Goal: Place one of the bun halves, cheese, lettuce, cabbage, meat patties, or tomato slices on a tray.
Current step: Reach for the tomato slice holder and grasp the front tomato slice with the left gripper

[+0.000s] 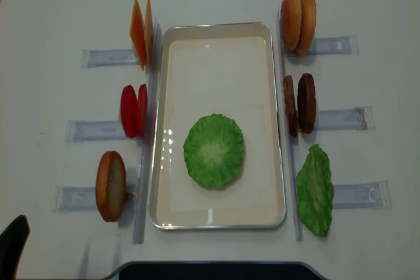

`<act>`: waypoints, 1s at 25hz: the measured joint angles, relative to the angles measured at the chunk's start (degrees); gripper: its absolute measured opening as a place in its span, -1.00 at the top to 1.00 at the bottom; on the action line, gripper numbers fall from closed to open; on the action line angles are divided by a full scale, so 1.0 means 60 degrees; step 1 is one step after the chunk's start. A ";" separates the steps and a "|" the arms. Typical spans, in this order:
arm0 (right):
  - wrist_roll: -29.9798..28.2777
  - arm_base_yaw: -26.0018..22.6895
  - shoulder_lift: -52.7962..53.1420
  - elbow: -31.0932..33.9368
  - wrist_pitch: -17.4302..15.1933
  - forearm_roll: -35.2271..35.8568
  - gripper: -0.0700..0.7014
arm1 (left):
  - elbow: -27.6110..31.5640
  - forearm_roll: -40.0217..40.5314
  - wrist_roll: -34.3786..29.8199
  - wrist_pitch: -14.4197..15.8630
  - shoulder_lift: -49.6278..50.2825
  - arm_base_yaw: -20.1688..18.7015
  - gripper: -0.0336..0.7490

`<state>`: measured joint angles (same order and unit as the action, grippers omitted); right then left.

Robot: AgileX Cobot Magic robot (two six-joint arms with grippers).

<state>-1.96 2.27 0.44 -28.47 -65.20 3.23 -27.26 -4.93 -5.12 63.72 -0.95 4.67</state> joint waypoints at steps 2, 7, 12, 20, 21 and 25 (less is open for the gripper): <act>0.0000 0.0000 0.0000 0.0000 0.0000 0.0000 -0.26 | 0.0000 0.0000 0.0000 0.0000 0.0000 0.0000 -0.32; 0.0000 0.0000 0.0000 0.0000 0.0000 0.0000 -0.26 | 0.0000 -0.0009 0.0000 0.0000 0.0000 0.0000 -0.28; 0.0000 0.0000 0.0000 0.0000 0.0000 0.0000 -0.26 | 0.0000 -0.0009 0.0009 0.0000 0.0000 0.0000 -0.18; 0.0000 0.0000 0.0000 0.0000 0.0000 0.0000 -0.26 | 0.0000 -0.0027 0.0236 0.0009 0.0466 0.0000 -0.14; 0.0000 0.0000 0.0000 0.0000 0.0000 0.0000 -0.26 | 0.0000 -0.0027 0.0275 0.0009 0.0622 0.0000 -0.14; 0.0000 0.0000 0.0000 0.0000 0.0000 0.0000 -0.26 | -0.0010 -0.0027 0.0664 0.0009 0.1449 0.0000 -0.14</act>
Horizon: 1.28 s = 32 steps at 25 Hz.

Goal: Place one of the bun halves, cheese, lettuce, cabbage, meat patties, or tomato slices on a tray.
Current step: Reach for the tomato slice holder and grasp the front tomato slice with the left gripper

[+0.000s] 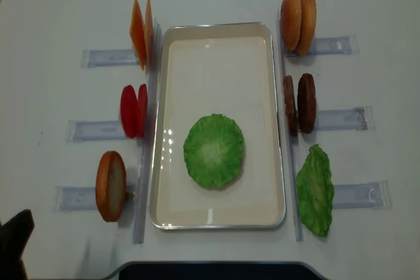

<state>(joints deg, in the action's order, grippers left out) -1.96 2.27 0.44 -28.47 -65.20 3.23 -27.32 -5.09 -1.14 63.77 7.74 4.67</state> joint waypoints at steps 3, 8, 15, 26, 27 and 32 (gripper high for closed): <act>0.0000 0.0000 0.0000 0.0000 0.0000 0.0000 -0.26 | -0.0134 0.0000 0.0075 0.0000 0.0766 0.0000 -0.14; 0.0000 0.0000 0.0000 0.0000 0.0000 0.0000 -0.26 | -0.0539 0.0008 0.0190 -0.0018 0.2058 0.0000 -0.14; 0.0000 0.0000 0.0000 0.0000 0.0000 0.0000 -0.26 | -0.1311 0.0024 0.0190 -0.0112 0.3944 0.0000 -0.14; 0.0000 0.0000 0.0000 0.0000 0.0000 0.0000 -0.26 | -0.3411 0.0027 0.0272 -0.0106 0.7116 0.0000 -0.14; 0.0000 0.0000 0.0000 0.0000 0.0000 0.0000 -0.26 | -0.3636 0.0027 0.0272 -0.0084 0.7479 0.0000 -0.14; 0.0000 0.0000 0.0000 0.0000 0.0000 0.0000 -0.26 | -0.4618 0.0027 0.0272 -0.0073 0.8871 0.0000 -0.14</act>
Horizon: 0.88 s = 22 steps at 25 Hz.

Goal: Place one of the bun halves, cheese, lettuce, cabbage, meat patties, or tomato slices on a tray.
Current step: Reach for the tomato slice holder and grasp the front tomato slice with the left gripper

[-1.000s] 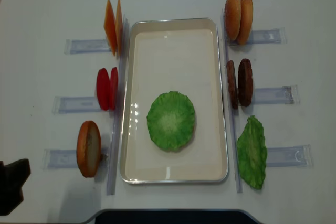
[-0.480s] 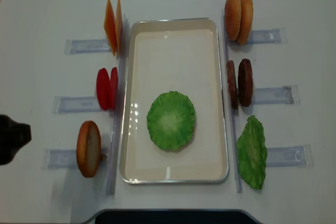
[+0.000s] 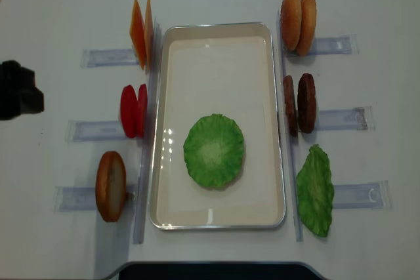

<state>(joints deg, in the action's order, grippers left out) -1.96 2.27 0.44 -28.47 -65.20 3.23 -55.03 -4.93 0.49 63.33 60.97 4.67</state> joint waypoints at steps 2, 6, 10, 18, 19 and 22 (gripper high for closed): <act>0.0000 0.0000 0.0000 0.0000 0.0000 0.0000 -0.25 | -0.0372 0.0000 0.0000 0.0043 0.0593 0.0000 -0.14; 0.0000 0.0000 0.0000 0.0000 0.0000 0.0000 -0.25 | -0.1064 0.0008 0.0000 0.0078 0.1623 0.0000 -0.14; 0.0000 0.0000 0.0000 0.0000 0.0000 0.0000 -0.25 | -0.1622 0.0095 0.0000 0.0078 0.2587 0.0000 -0.14; 0.0000 0.0000 0.0000 0.0000 0.0000 0.0000 -0.24 | -0.2364 0.0188 0.0000 0.0253 0.3940 0.0000 -0.14; 0.0000 0.0000 0.0000 0.0000 0.0000 0.0000 -0.24 | -0.2434 0.0215 0.0000 0.0251 0.4036 0.0000 -0.14; 0.0000 0.0000 0.0000 0.0000 0.0000 0.0000 -0.24 | -0.2662 0.0247 0.0000 0.0255 0.4361 0.0000 -0.14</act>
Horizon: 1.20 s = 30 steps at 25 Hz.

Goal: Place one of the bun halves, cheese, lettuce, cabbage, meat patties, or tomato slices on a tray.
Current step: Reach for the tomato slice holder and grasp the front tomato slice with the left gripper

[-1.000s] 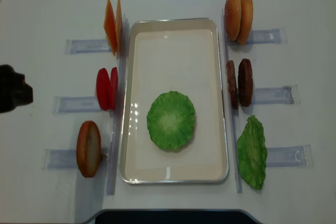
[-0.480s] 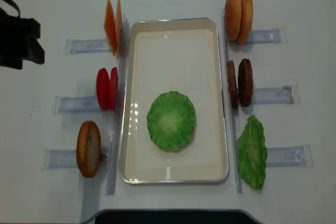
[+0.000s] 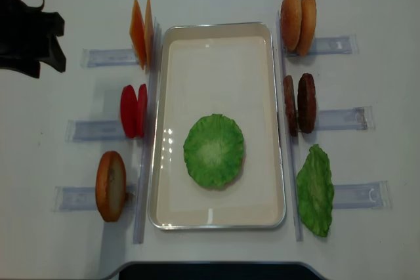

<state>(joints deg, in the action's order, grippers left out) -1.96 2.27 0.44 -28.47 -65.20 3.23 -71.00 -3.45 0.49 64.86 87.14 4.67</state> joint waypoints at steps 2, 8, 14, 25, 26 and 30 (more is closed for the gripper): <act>0.0000 0.0000 0.0000 0.0000 0.0000 0.0000 -0.24 | -0.0174 0.0011 -0.0019 0.0000 0.0240 0.0000 -0.14; 0.0000 0.0000 0.0000 0.0000 0.0000 0.0000 -0.24 | -0.0334 0.0048 -0.0082 0.0008 0.0825 0.0000 -0.14; 0.0000 0.0000 0.0000 0.0000 0.0000 0.0000 -0.24 | -0.0344 0.0241 0.0028 0.0008 0.0912 -0.0371 -0.14; 0.0000 0.0000 0.0000 0.0000 0.0000 0.0000 -0.24 | -0.0344 0.0486 0.1369 -0.0001 0.0929 -0.2367 -0.14; 0.0000 0.0000 0.0000 0.0000 0.0000 0.0000 -0.24 | -0.0344 0.0494 0.1511 -0.0001 0.0929 -0.2591 -0.14; 0.0000 0.0000 0.0000 0.0000 0.0000 0.0000 -0.24 | -0.0344 0.0505 0.1951 -0.0001 0.0929 -0.3240 -0.14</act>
<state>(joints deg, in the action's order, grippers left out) -1.96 2.27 0.44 -28.47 -65.20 3.23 -73.06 -0.42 12.20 64.86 92.71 -14.77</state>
